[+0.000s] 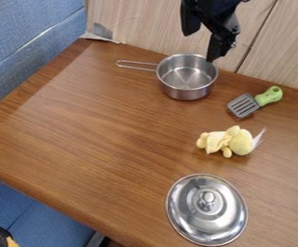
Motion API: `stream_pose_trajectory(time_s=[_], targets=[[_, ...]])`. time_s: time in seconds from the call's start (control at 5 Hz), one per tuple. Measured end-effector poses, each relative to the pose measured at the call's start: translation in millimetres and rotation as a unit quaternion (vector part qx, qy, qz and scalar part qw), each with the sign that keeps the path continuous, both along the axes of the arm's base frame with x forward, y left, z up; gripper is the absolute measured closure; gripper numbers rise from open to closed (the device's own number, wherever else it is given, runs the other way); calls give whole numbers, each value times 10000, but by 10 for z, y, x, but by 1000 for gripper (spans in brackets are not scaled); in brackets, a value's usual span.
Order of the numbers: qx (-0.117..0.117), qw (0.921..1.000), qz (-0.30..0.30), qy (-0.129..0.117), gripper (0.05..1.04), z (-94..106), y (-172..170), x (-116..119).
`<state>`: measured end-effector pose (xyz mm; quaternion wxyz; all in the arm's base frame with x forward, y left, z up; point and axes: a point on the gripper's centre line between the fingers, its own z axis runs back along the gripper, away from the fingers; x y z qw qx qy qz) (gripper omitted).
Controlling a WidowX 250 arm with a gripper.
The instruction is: Put the silver lid on the silver pot
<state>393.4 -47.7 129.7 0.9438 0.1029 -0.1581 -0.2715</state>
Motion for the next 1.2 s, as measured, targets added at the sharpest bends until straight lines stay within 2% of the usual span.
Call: stream_pose_trajectory(time_s=[0.2, 0.4, 0.6, 1.0, 1.2], targets=[[14, 9999, 24, 149, 82, -113, 1, -14], [90, 9992, -116, 382, 82, -257, -123, -167], [8, 9990, -374, 244, 82, -141, -284, -309], [-313, 9934, -956, 557, 82, -339, -589, -946], [-328, 9879, -1253, 853, 83, -445, -662, -1274]])
